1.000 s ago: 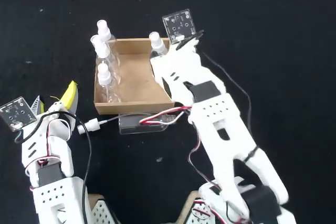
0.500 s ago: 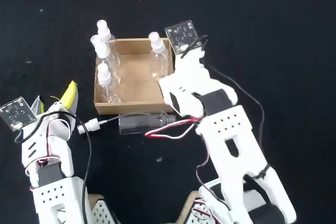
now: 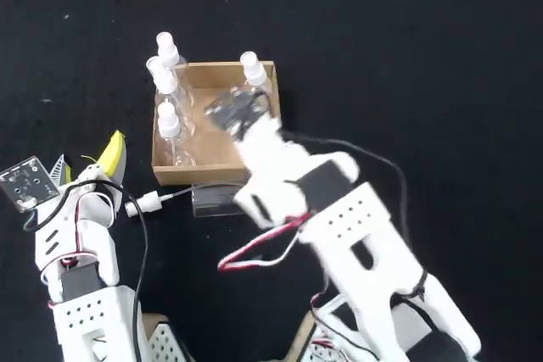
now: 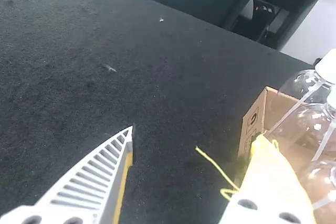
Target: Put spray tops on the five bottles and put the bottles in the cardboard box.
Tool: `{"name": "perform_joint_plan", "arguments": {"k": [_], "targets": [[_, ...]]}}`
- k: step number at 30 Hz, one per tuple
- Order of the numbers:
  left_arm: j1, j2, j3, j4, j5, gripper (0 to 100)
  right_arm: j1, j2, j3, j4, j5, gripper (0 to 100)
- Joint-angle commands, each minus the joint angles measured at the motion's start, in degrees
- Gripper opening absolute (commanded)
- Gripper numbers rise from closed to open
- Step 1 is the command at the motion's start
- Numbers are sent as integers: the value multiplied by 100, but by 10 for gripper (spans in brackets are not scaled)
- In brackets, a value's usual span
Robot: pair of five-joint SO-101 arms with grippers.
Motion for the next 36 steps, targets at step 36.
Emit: {"name": "perform_joint_plan", "arguments": {"k": [36], "targets": [[-1569, -97, 31, -26, 624, 238, -1292, 1103, 848, -1653, 2418, 249]]}}
